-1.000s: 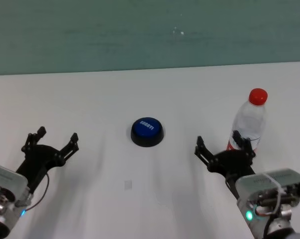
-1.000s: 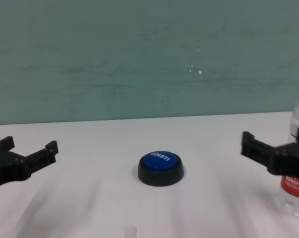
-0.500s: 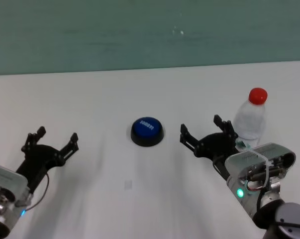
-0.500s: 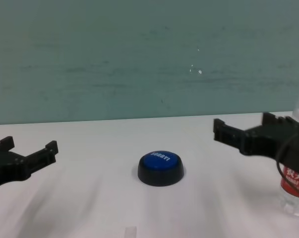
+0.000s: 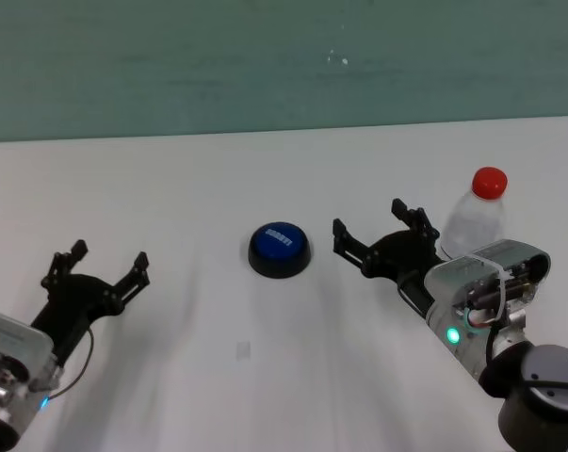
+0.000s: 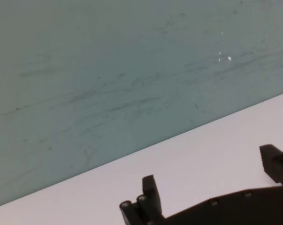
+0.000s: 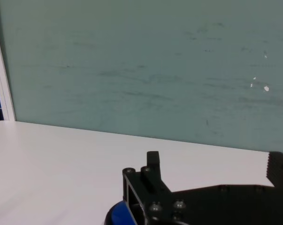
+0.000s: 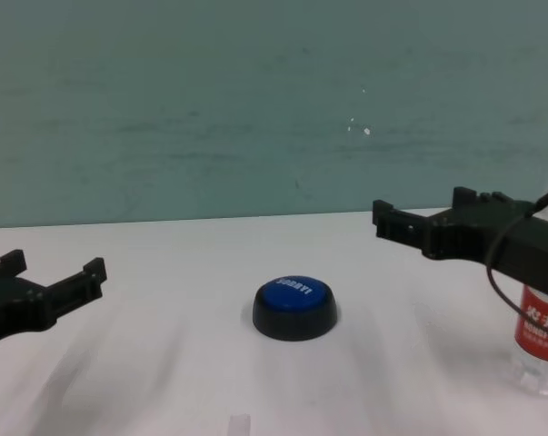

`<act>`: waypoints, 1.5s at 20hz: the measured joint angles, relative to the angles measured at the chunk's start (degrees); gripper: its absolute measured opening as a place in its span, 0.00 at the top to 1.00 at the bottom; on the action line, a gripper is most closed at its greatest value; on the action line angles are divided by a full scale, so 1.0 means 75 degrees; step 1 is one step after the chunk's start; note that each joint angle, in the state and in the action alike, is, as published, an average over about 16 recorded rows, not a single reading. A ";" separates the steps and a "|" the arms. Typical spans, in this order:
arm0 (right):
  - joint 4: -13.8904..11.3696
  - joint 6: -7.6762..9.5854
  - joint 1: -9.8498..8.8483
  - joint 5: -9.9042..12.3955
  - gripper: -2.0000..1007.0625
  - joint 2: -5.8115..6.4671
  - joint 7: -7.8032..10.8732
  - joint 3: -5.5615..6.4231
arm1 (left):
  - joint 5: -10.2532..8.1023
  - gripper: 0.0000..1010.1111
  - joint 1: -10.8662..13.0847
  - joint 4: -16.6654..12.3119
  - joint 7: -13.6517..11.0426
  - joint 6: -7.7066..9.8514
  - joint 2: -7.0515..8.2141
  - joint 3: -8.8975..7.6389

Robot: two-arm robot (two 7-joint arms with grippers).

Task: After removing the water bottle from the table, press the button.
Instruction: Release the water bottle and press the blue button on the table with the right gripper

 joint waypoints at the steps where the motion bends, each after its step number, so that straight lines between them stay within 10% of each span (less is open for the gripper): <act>1: 0.0077 0.0004 0.0081 0.0038 0.00 0.0026 0.0028 -0.0016 | 0.0000 0.01 0.0000 0.0000 0.0000 0.0000 0.0000 0.0000; 30: 0.3153 -0.0461 0.2479 0.0718 0.00 -0.0055 0.0502 -0.0873 | 0.0000 0.01 0.0000 0.0000 0.0000 0.0000 0.0000 0.0000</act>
